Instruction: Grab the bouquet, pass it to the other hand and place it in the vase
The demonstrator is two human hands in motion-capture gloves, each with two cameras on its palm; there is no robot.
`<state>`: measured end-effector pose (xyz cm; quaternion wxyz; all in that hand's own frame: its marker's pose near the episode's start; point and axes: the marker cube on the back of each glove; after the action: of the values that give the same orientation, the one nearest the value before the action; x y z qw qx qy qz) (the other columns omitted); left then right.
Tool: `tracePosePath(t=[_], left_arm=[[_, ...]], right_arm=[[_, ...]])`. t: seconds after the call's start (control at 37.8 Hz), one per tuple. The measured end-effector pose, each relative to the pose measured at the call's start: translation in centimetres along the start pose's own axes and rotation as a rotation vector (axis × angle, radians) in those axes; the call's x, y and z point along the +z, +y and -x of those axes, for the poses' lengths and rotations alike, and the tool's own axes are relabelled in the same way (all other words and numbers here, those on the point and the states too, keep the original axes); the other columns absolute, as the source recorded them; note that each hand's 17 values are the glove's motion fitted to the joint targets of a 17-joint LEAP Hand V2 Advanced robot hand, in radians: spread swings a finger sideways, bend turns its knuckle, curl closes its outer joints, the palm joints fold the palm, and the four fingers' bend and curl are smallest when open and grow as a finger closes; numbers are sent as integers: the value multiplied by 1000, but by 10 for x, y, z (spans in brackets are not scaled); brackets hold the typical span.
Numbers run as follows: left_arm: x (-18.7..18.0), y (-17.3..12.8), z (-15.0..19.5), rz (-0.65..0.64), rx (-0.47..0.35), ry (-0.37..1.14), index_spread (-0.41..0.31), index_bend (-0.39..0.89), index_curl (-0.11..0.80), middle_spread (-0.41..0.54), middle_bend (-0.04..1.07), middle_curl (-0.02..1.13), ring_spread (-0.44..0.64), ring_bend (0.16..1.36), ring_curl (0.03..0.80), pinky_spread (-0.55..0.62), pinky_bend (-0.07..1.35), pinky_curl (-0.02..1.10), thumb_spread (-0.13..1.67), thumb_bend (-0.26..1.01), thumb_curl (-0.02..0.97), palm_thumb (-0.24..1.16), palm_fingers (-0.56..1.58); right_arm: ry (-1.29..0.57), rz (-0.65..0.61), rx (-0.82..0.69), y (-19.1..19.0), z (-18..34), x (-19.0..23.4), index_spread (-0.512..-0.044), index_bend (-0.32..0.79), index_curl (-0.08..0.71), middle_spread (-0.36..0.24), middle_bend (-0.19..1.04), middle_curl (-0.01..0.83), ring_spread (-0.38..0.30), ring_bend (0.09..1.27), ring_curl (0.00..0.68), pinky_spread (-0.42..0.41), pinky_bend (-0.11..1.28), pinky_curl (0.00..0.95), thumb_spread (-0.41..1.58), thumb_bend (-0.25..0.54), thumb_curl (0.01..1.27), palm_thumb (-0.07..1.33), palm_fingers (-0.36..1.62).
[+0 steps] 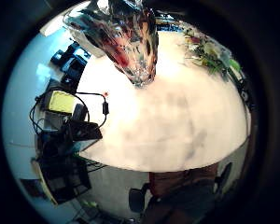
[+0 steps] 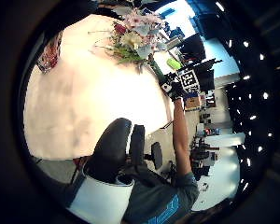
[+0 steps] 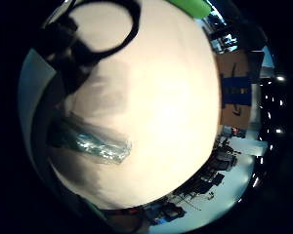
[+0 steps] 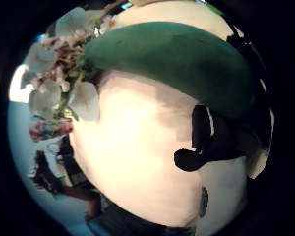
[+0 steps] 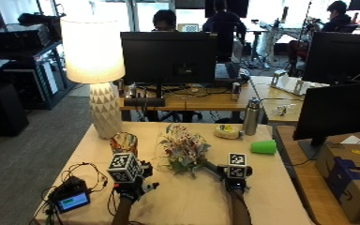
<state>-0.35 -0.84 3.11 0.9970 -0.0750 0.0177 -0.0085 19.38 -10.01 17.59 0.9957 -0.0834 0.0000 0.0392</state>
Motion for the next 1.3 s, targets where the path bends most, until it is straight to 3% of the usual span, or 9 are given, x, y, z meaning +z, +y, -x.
tracePosePath(t=[0.03, 0.05, 0.08, 0.13, 0.24, 0.37, 0.77, 1.09, 1.3], left_arm=[[1, 0, 0, 4, -1, -1, -147, 142, 304, -22, 193, 357, 211, 585, 293, 521, 187, 248, 955, -30, 318, 195, 304], [1, -1, -1, 8, -2, -1, -147, 143, 304, -22, 191, 358, 212, 587, 294, 521, 187, 250, 955, -30, 318, 195, 302], [2, -1, -1, 13, -3, 0, -147, 144, 304, -22, 191, 358, 212, 587, 294, 521, 187, 251, 955, -30, 318, 195, 302], [4, -3, 0, 17, -5, 0, -145, 144, 303, -22, 191, 358, 212, 588, 294, 521, 187, 253, 955, -30, 319, 195, 301], [6, -5, 0, 15, -5, -9, -144, 144, 303, -22, 192, 359, 213, 590, 295, 521, 187, 256, 955, -30, 319, 195, 300], [5, -3, -3, 32, -9, -23, -144, 144, 304, -22, 193, 360, 213, 591, 295, 521, 186, 260, 955, -30, 320, 195, 299], [-28, -30, -34, -71, 22, 85, -138, 149, 304, -16, 196, 361, 212, 591, 294, 520, 184, 267, 955, -30, 322, 194, 306], [-82, -52, -82, -273, 37, 581, -143, 183, 325, -15, 175, 348, 167, 581, 291, 476, 205, 287, 960, -25, 324, 205, 444], [-100, -72, -106, -222, 72, 897, -151, 180, 348, -38, 174, 345, 120, 556, 291, 433, 196, 302, 967, -17, 335, 262, 546]], right_arm=[[103, 6, 72, -2, -7, 5, -319, 393, 308, -58, 198, 322, 111, 320, 245, 302, 483, 296, 1213, 90, 352, 738, 666], [172, -6, 112, -3, -11, 5, -306, 328, 296, -63, 237, 339, 53, 395, 274, 212, 552, 318, 1202, 113, 368, 790, 893], [215, -26, 131, -2, -11, 3, -304, 298, 287, -73, 232, 335, 26, 405, 264, 182, 539, 296, 1192, 117, 377, 809, 939], [257, -63, 142, -1, -11, -1, -294, 194, 283, -103, 273, 362, -50, 480, 302, 14, 633, 334, 1100, 123, 416, 872, 1175], [252, -118, 121, -5, -11, 5, -286, 147, 316, -139, 359, 418, -125, 617, 396, -133, 648, 384, 975, 96, 461, 904, 1333], [232, -197, 85, -14, -12, 18, -274, 138, 330, -155, 493, 480, -167, 775, 466, -215, 648, 414, 870, 57, 504, 922, 1403], [-45, -373, 91, -1, 23, -45, -260, 174, 385, -169, 651, 571, -191, 931, 545, -268, 778, 478, 757, -12, 596, 975, 1356], [-632, -529, -53, 22, 107, -127, -260, 180, 431, -169, 678, 597, -191, 968, 558, -273, 805, 498, 728, -23, 639, 979, 1331], [-901, -502, -193, 36, 157, -154, -260, 173, 452, -169, 686, 607, -191, 979, 560, -274, 813, 503, 723, -23, 659, 975, 1321]])
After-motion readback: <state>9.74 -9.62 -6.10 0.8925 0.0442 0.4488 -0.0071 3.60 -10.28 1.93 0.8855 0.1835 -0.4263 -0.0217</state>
